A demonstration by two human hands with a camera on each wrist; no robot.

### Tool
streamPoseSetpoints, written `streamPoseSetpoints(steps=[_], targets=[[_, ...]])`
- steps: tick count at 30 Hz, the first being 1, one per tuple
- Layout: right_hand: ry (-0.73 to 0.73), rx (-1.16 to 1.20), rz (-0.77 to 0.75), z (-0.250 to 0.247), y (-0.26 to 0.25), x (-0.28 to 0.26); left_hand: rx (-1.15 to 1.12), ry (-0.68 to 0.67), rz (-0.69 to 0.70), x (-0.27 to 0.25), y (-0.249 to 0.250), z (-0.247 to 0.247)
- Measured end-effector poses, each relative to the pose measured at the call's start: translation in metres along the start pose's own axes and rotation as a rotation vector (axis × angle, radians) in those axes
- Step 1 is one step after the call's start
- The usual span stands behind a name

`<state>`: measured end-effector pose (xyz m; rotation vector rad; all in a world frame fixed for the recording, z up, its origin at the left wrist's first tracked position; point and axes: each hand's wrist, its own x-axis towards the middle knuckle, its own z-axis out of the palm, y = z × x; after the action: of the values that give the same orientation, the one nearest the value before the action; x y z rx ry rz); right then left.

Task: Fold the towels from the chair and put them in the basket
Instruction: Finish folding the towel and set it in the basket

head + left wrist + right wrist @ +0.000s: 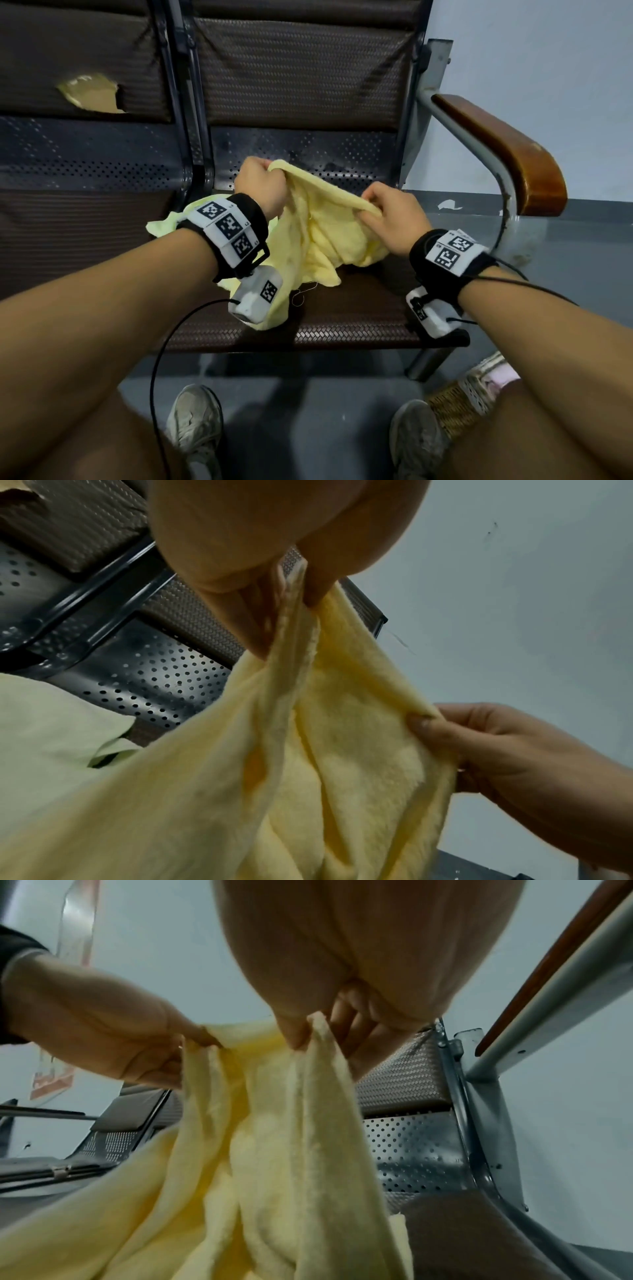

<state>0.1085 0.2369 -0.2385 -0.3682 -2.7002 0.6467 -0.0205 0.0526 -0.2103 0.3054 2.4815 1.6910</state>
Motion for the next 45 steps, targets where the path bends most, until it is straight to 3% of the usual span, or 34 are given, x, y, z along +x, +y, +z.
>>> streamPoseSetpoints(steps=[3, 6, 13, 16, 18, 22, 27, 32, 36, 40, 43, 45], targets=[[0.109, 0.055, -0.009, -0.003, 0.006, 0.002, 0.052, -0.024, 0.040, 0.005, -0.002, -0.001], [0.117, 0.100, -0.073, -0.005, -0.004, 0.001, 0.028, -0.040, 0.044, 0.010, -0.007, 0.000], [-0.087, 0.093, -0.294, 0.004, -0.036, -0.009, -0.297, -0.067, 0.013, 0.002, 0.008, 0.006], [-0.284, -0.027, -0.222, 0.011, -0.043, -0.010, -0.448, -0.105, 0.011, -0.007, 0.022, 0.006], [-0.336, -0.026, -0.113, 0.018, -0.046, -0.011, -0.515, -0.147, 0.004, -0.013, 0.028, 0.007], [-0.221, 0.081, 0.003, 0.028, -0.048, -0.006, -0.546, -0.210, -0.001, -0.021, 0.035, 0.010], [0.028, 0.264, 0.063, 0.026, -0.040, 0.003, -0.453, -0.152, 0.042, -0.016, 0.030, 0.004], [-0.001, 0.503, 0.079, 0.018, -0.034, 0.005, -0.358, -0.105, 0.050, -0.006, 0.015, -0.005], [0.016, 0.417, 0.039, 0.018, -0.032, 0.006, -0.330, -0.093, 0.056, -0.002, 0.010, -0.006], [-0.177, 0.148, -0.033, 0.018, -0.023, 0.004, -0.380, -0.044, 0.040, 0.005, 0.012, -0.008], [-0.386, -0.024, -0.002, 0.024, -0.015, -0.001, -0.408, -0.024, 0.029, 0.005, 0.012, -0.006], [-0.444, -0.065, 0.030, 0.027, -0.010, -0.002, -0.418, 0.028, 0.016, 0.007, 0.010, -0.006]])
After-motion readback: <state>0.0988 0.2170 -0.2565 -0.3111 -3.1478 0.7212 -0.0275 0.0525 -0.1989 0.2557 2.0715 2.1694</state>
